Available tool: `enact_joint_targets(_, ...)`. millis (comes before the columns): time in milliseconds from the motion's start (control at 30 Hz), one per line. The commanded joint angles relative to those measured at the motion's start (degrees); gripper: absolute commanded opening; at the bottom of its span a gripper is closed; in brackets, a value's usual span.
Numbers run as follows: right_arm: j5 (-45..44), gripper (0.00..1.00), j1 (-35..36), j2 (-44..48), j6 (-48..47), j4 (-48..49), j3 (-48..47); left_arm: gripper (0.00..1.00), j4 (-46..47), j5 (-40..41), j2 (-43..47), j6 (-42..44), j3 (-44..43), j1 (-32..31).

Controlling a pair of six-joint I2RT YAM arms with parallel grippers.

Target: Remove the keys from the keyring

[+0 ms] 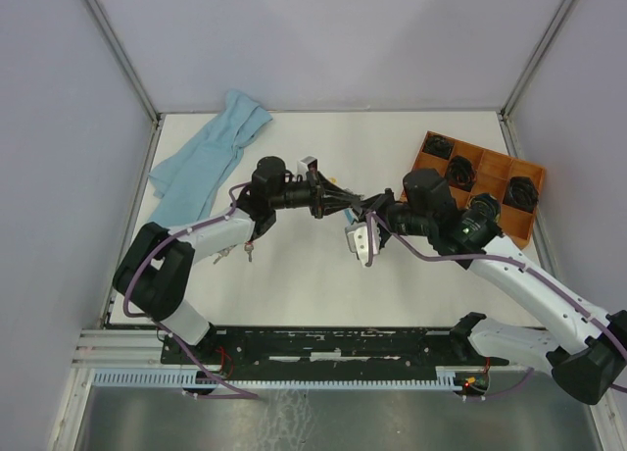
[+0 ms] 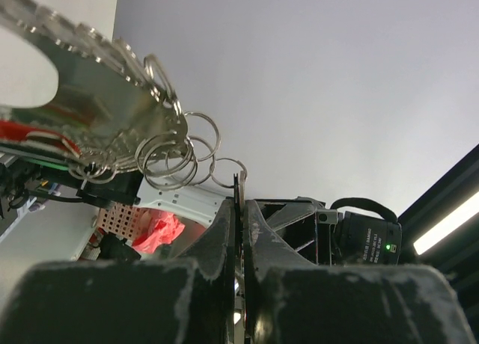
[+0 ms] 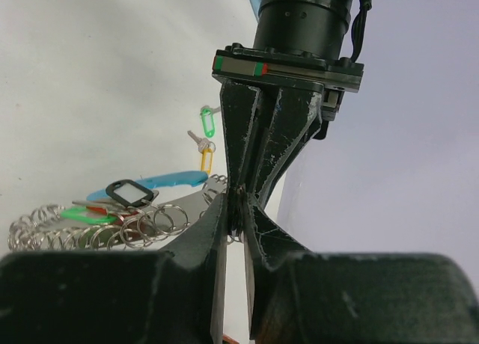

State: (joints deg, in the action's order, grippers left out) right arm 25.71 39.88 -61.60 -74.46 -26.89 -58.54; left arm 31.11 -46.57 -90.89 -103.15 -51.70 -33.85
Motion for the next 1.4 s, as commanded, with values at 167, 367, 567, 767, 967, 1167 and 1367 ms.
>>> enact_joint_targets(167,-6.78,0.03,1.94,-0.27,1.87,6.6,1.29,0.06,6.05,-3.07,0.82,-3.46,-3.36,-1.93)
enact_joint_targets(367,-9.3,0.01,1.99,0.47,7.92,9.4,0.47,0.18,7.83,-2.48,1.37,-4.26,-2.43,-1.94)
enact_joint_targets(567,-9.07,0.01,1.66,0.73,12.94,9.93,-0.75,0.31,10.24,-1.33,2.39,-4.73,-0.67,-1.87)
enact_joint_targets(767,-6.2,0.01,0.12,1.07,16.71,9.06,-1.49,0.44,14.94,0.64,4.58,-3.75,2.55,-0.7)
enact_joint_targets(967,-2.39,0.01,-1.83,0.99,20.93,7.79,-2.98,0.52,20.82,0.28,6.37,-2.34,4.46,0.3)
enact_joint_targets(1167,3.34,0.01,-4.75,0.82,26.21,6.03,-4.78,0.53,17.69,2.58,12.38,11.63,8.19,1.19)
enact_joint_targets(1367,8.51,0.01,-7.65,0.04,31.38,4.1,-7.08,0.52,16.86,9.74,23.95,34.25,15.06,1.55)
